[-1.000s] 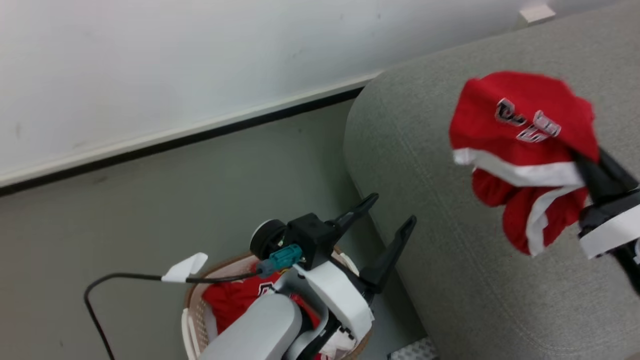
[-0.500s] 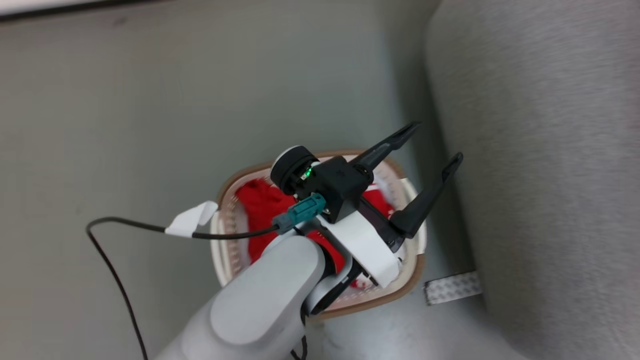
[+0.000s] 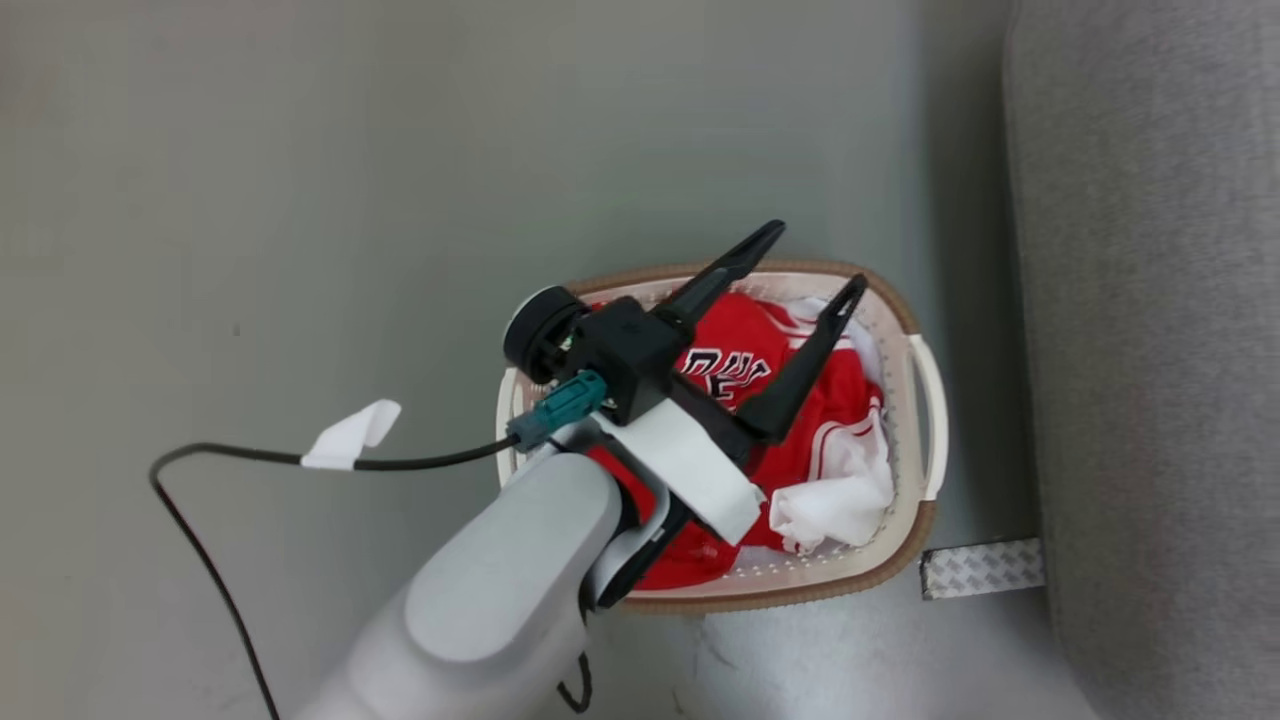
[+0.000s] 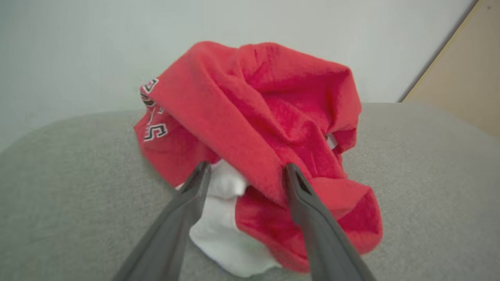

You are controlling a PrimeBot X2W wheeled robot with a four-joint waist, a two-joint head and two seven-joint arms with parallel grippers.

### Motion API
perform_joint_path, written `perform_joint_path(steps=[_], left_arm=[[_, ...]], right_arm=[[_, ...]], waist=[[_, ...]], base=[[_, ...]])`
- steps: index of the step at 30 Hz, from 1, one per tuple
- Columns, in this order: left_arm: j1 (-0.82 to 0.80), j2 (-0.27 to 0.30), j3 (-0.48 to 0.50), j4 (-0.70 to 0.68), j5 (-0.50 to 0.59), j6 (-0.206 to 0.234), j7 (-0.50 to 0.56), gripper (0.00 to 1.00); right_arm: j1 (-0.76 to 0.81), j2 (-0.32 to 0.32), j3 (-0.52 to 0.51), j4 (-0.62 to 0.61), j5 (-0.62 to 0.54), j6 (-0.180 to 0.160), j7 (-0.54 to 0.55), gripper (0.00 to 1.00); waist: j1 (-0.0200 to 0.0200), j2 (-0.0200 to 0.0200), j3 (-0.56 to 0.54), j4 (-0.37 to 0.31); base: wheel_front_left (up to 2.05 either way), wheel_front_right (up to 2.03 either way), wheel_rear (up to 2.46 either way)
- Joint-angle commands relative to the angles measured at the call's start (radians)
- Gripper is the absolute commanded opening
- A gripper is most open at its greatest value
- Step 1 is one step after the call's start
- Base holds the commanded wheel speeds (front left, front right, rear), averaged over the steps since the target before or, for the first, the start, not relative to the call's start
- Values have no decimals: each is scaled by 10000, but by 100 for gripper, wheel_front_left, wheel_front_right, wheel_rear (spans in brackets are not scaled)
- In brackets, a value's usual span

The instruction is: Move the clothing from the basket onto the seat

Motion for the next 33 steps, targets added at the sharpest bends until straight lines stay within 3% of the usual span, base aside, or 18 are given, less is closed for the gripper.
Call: perform_joint_path(steps=[1, 9, 17, 25, 33], left_arm=[[190, 131, 50, 40, -94, 44, -78, 100], [1122, 643, 608, 92, -378, 343, -200, 100], [2788, 967, 1864, -398, -556, 952, -252, 100], [4969, 1156, 3584, -1007, 131, 1284, -250, 100], [6532, 809, 5037, -1279, 939, 1154, -249, 100]], right_arm=[[410, 170, -31, -357, -171, -21, 1, 100], [2696, 1476, -78, -3202, -801, -21, 3, 100], [4482, 2497, 320, -5427, -1166, -21, 3, 100], [5983, 3433, 1557, -6405, -1111, -21, 4, 100], [7349, 4169, 2230, -6748, -1499, -22, 3, 100]], waist=[[-2, 0, -423, -312], [-2, 0, -1917, -757], [-2, 0, -3689, -560], [-2, 0, -5163, -98], [-2, 0, -6057, 245]], base=[[0, 0, 0], [0, 0, 0], [0, 0, 0], [0, 0, 0], [0, 0, 0]])
